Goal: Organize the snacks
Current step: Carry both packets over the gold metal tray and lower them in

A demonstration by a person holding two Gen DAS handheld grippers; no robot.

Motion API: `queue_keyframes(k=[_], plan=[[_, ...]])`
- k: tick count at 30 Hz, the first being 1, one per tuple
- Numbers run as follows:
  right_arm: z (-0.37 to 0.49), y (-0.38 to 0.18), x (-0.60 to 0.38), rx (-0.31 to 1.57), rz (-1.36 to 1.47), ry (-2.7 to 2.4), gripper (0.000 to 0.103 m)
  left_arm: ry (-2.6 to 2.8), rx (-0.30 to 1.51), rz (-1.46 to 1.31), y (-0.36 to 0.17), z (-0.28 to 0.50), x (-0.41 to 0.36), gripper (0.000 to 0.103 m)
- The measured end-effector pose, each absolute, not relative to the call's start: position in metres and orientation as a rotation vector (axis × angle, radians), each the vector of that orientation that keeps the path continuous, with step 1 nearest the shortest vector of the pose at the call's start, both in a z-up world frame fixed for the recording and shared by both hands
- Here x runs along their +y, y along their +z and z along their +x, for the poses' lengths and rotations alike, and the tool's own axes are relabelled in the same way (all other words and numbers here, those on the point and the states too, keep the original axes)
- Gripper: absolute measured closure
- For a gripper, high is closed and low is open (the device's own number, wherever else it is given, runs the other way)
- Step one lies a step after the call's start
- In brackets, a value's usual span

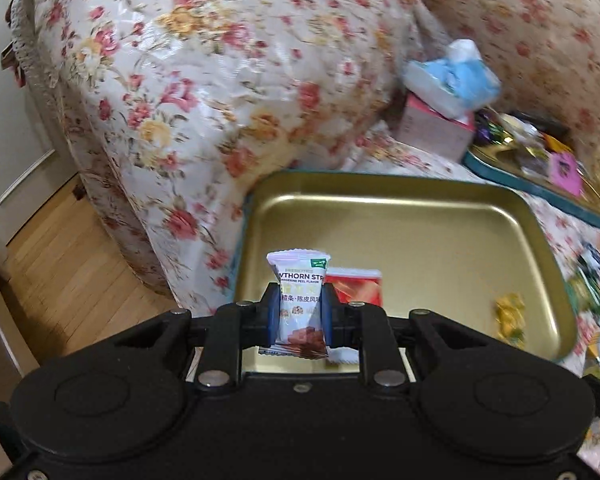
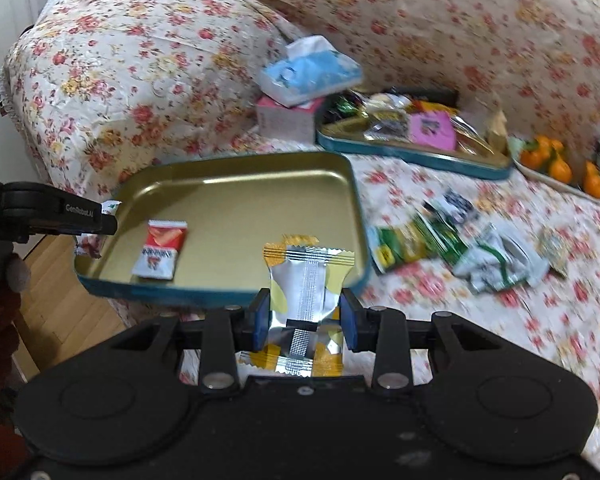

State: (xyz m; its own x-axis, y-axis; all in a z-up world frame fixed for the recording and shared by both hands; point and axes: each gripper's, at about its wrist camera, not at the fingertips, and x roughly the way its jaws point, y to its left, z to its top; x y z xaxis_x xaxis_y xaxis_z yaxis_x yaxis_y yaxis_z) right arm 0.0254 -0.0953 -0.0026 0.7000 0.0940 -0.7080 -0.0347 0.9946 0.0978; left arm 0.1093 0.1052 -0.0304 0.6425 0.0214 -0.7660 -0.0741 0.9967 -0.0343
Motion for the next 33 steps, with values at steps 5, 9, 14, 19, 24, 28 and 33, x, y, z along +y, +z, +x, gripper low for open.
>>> queue_keyframes(k=[5,9,14,19,24,28,33], plan=[[0.050,-0.001,-0.084,0.777,0.076,0.084,0.066,0.067,0.877,-0.076,-0.037,0.126,0.114,0.076],[0.070,-0.003,-0.076,0.769,0.076,0.089,0.066,0.055,0.881,-0.090,-0.041,0.140,0.114,0.076],[0.094,-0.012,-0.066,0.789,0.095,0.112,0.066,0.029,0.880,-0.101,-0.042,0.164,0.106,0.076],[0.110,-0.024,-0.056,0.812,0.105,0.126,0.066,0.016,0.890,-0.099,-0.048,0.189,0.091,0.075],[0.119,-0.036,-0.051,0.831,0.101,0.134,0.065,0.031,0.896,-0.057,-0.058,0.204,0.080,0.075],[0.125,-0.044,-0.052,0.841,0.102,0.138,0.065,0.038,0.908,-0.049,-0.066,0.208,0.080,0.074],[0.128,-0.052,-0.050,0.849,0.095,0.152,0.064,0.067,0.893,-0.053,-0.068,0.207,0.084,0.073]])
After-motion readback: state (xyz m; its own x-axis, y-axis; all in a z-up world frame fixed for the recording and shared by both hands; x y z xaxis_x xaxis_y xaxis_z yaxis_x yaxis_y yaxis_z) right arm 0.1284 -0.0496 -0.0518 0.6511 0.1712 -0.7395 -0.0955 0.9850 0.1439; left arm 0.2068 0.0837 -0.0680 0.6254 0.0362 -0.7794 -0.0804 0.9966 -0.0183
